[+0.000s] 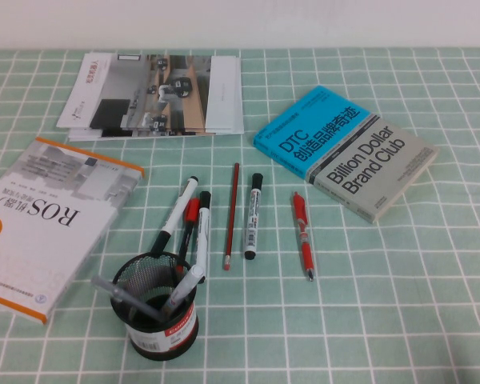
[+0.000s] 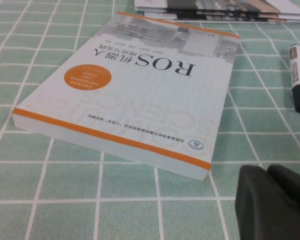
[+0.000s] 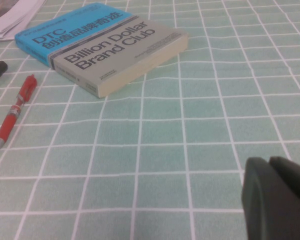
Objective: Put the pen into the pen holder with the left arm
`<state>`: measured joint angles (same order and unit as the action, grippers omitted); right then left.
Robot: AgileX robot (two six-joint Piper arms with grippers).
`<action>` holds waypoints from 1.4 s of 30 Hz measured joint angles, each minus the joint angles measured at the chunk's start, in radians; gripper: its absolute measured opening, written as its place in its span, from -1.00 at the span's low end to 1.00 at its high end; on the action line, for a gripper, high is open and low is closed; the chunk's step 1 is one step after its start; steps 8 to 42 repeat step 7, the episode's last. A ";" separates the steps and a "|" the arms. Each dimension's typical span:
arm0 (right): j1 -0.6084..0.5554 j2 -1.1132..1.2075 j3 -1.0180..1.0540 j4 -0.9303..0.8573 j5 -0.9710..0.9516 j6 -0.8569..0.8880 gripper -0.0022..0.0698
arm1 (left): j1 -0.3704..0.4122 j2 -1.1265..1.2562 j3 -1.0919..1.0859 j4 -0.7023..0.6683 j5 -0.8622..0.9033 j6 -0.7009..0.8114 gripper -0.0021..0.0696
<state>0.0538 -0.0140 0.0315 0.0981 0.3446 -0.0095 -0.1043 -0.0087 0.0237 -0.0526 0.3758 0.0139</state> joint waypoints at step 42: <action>0.000 0.000 0.000 0.000 0.000 0.000 -1.00 | 0.000 0.000 0.000 0.007 0.000 0.000 -0.95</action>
